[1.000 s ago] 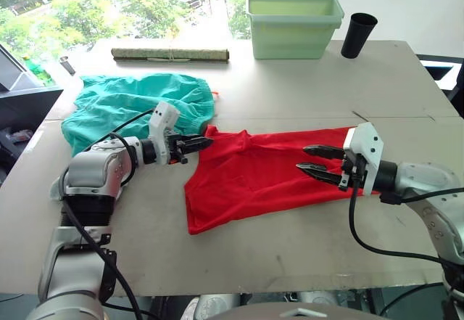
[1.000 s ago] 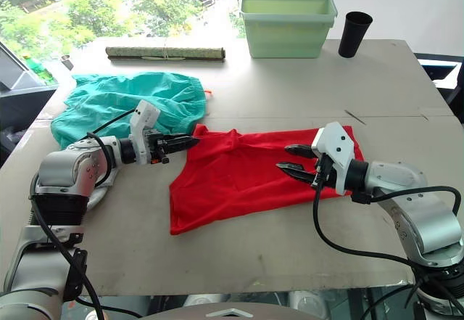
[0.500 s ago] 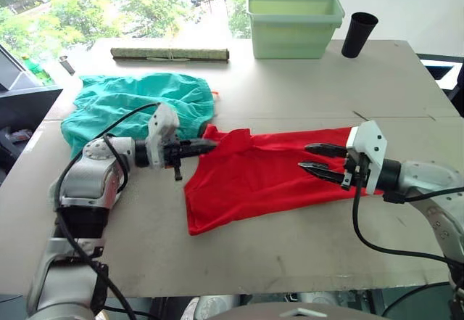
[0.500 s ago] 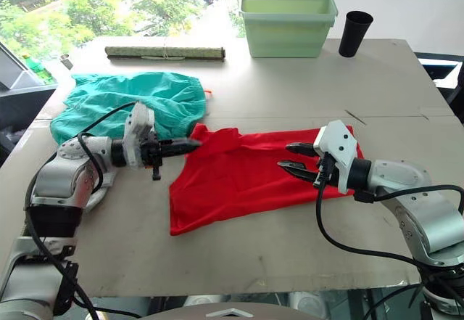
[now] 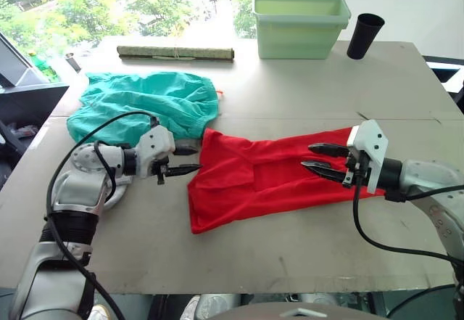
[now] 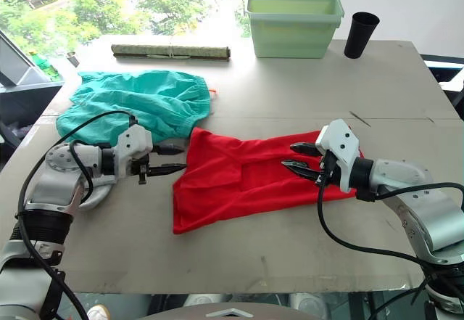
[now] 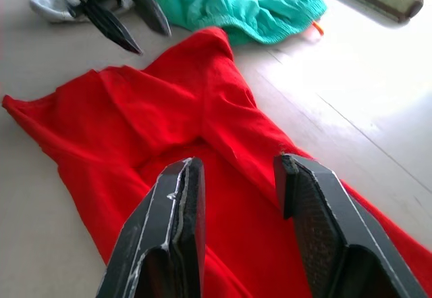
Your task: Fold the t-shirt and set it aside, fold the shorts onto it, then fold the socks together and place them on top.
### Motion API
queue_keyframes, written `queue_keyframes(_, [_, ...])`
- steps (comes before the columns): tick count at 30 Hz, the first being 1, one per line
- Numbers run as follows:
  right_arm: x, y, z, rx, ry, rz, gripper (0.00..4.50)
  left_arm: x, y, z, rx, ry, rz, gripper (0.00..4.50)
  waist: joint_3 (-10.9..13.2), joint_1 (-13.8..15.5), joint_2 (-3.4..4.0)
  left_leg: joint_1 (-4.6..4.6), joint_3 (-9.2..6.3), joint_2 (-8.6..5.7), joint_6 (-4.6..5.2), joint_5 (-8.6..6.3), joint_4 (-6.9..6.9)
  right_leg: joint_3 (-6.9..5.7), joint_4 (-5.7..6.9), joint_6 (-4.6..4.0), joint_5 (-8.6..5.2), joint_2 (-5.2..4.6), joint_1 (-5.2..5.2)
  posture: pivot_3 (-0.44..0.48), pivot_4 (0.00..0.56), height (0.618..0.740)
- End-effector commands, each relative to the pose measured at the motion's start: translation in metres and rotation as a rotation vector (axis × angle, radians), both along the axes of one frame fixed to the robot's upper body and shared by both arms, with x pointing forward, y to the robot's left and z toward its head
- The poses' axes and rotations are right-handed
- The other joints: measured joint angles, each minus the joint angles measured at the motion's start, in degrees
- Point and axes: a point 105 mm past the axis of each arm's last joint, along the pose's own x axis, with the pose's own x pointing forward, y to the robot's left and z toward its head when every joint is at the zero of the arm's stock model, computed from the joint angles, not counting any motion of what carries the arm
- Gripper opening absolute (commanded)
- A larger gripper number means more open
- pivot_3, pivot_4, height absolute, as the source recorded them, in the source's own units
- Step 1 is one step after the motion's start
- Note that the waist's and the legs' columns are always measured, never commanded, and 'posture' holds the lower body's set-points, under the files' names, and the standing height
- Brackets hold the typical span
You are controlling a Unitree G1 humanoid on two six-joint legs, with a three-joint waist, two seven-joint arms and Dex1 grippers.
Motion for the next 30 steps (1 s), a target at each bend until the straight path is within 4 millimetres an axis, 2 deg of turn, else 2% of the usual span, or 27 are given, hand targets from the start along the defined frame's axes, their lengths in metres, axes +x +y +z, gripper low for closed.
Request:
queue_keyframes(1, [0.042, -0.034, -0.004, -0.088, -0.023, -0.292, 1.78, -0.008, -0.032, 0.045, -0.311, 0.061, -0.041, 3.24, 0.01, -0.09, -0.01, -0.01, 0.00, 0.00, 0.00, 0.00, 0.04, 0.00, 0.03, 0.00, 0.00, 0.01, 0.00, 0.000, 0.150, 0.731])
queue_keyframes(2, [0.050, -0.040, -0.006, -0.108, -0.014, -0.345, 1.78, -0.010, -0.039, 0.047, -0.349, 0.087, -0.041, 3.24, 0.01, -0.08, -0.01, -0.03, 0.00, 0.00, 0.00, 0.00, 0.09, 0.00, 0.04, 0.01, 0.01, 0.01, 0.00, 0.000, 0.150, 0.731])
queue_keyframes(4, [0.066, -0.048, -0.011, -0.129, 0.019, -0.421, 1.78, -0.004, -0.047, 0.034, -0.315, 0.106, 0.020, 3.24, 0.00, -0.06, 0.01, -0.01, 0.00, -0.02, 0.00, 0.01, 0.10, -0.01, 0.05, 0.03, 0.02, 0.03, 0.01, 0.000, 0.150, 0.731])
queue_keyframes(5, [0.071, -0.049, -0.012, -0.135, 0.028, -0.439, 1.78, -0.001, -0.049, 0.029, -0.292, 0.109, 0.045, 2.61, 0.00, -0.07, 0.01, 0.01, 0.01, -0.03, -0.01, 0.01, 0.09, 0.00, 0.07, 0.05, 0.03, 0.05, 0.01, 0.000, 0.150, 0.731])
queue_keyframes(6, [0.074, -0.049, -0.012, -0.142, 0.031, -0.449, 1.53, 0.000, -0.050, 0.023, -0.264, 0.113, 0.063, 2.33, 0.00, -0.14, 0.01, 0.04, 0.01, -0.02, -0.02, 0.01, 0.09, 0.01, 0.10, 0.05, 0.03, 0.11, 0.02, 0.000, 0.150, 0.731])
queue_keyframes(8, [0.082, -0.049, -0.015, -0.151, 0.058, -0.462, 0.87, 0.007, -0.050, 0.007, -0.201, 0.109, 0.118, 1.34, 0.00, -0.25, 0.01, 0.04, 0.04, -0.01, -0.02, 0.02, 0.05, 0.03, 0.16, 0.05, 0.03, 0.16, 0.01, 0.000, 0.150, 0.731])
queue_keyframes(10, [0.096, -0.051, -0.025, -0.222, 0.084, -0.487, 0.03, 0.027, -0.049, -0.010, -0.168, 0.096, 0.263, 0.44, 0.00, -0.31, 0.01, 0.06, 0.11, -0.02, -0.02, 0.02, 0.02, 0.06, 0.17, 0.05, 0.03, 0.18, 0.00, 0.000, 0.150, 0.731])
queue_keyframes(11, [0.102, -0.051, -0.036, -0.289, 0.114, -0.490, 0.00, 0.036, -0.050, -0.021, -0.127, 0.088, 0.325, 0.09, 0.00, -0.27, 0.00, 0.09, 0.17, -0.02, -0.02, 0.02, 0.03, 0.05, 0.18, 0.06, 0.04, 0.19, 0.01, 0.000, 0.150, 0.731])
queue_keyframes(14, [0.115, -0.066, -0.059, -0.417, 0.150, -0.562, 0.00, 0.054, -0.049, -0.036, -0.087, 0.046, 0.450, 0.09, -0.04, -0.04, -0.06, 0.15, 0.25, -0.07, 0.00, 0.03, 0.10, -0.02, 0.23, 0.08, 0.05, 0.27, 0.00, 0.000, 0.150, 0.731])
queue_keyframes(18, [0.123, -0.106, -0.071, -0.572, 0.122, -0.705, 0.00, 0.073, -0.054, -0.034, -0.123, -0.033, 0.529, 0.09, -0.16, 0.23, -0.14, 0.18, 0.21, -0.12, 0.00, 0.03, 0.17, -0.07, 0.26, 0.08, 0.05, 0.21, 0.08, 0.000, 0.150, 0.731])
queue_keyframes(22, [0.124, -0.133, -0.065, -0.642, 0.069, -0.800, 0.00, 0.089, -0.079, -0.018, -0.213, -0.117, 0.510, 0.09, -0.19, 0.51, -0.18, 0.17, 0.13, -0.18, -0.02, 0.04, 0.25, -0.09, 0.27, 0.09, 0.06, 0.14, 0.15, 0.000, 0.150, 0.731])
queue_keyframes(25, [0.125, -0.149, -0.055, -0.676, 0.005, -0.853, 0.00, 0.093, -0.091, -0.011, -0.264, -0.130, 0.479, 0.09, -0.18, 0.33, -0.19, 0.12, 0.13, -0.20, -0.03, 0.04, 0.26, -0.09, 0.26, 0.12, 0.08, 0.12, 0.13, 0.000, 0.150, 0.731])
queue_keyframes(28, [0.126, -0.151, -0.047, -0.632, -0.042, -0.858, 0.00, 0.093, -0.098, -0.006, -0.300, -0.138, 0.446, 0.09, -0.18, 0.09, -0.19, 0.08, 0.16, -0.20, -0.24, 0.17, 0.21, -0.08, 0.22, 0.13, 0.08, 0.11, 0.12, 0.000, 0.150, 0.731])
queue_keyframes(30, [0.123, -0.136, -0.035, -0.493, -0.054, -0.816, 0.00, 0.088, -0.100, 0.000, -0.346, -0.126, 0.407, 0.09, -0.18, 0.00, -0.18, 0.07, 0.21, -0.18, -0.25, 0.17, 0.16, -0.04, 0.19, 0.13, 0.07, 0.12, 0.08, 0.000, 0.150, 0.731])
